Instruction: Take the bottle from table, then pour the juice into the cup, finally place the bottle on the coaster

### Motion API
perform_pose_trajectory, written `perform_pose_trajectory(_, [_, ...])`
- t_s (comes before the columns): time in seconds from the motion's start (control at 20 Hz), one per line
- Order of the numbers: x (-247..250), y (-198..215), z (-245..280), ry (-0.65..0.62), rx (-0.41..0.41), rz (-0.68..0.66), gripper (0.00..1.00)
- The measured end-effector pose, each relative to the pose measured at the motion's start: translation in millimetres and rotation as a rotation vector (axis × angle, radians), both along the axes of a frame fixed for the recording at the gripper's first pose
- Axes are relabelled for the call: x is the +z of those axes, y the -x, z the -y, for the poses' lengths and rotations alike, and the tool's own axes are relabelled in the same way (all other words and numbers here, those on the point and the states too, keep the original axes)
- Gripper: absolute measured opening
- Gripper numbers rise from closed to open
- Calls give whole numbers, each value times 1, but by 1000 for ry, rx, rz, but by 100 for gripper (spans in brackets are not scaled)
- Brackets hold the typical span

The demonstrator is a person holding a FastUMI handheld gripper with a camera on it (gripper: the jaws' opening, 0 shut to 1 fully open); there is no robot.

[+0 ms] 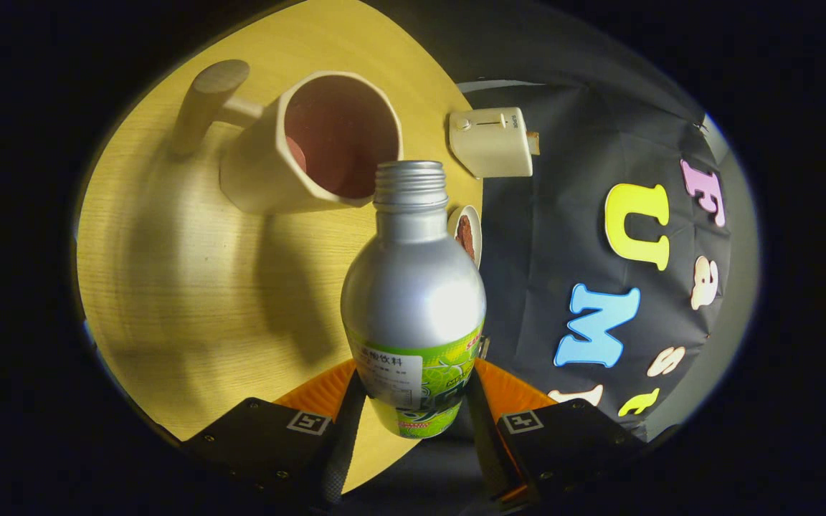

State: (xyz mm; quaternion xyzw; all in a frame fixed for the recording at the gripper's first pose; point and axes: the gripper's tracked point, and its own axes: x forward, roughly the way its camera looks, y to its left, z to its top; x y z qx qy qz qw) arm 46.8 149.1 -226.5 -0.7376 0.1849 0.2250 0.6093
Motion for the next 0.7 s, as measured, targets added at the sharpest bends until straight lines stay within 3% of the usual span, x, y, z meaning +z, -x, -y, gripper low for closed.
perform_pose_trajectory(0.7, [15, -5, -2, 181, 22, -5, 72])
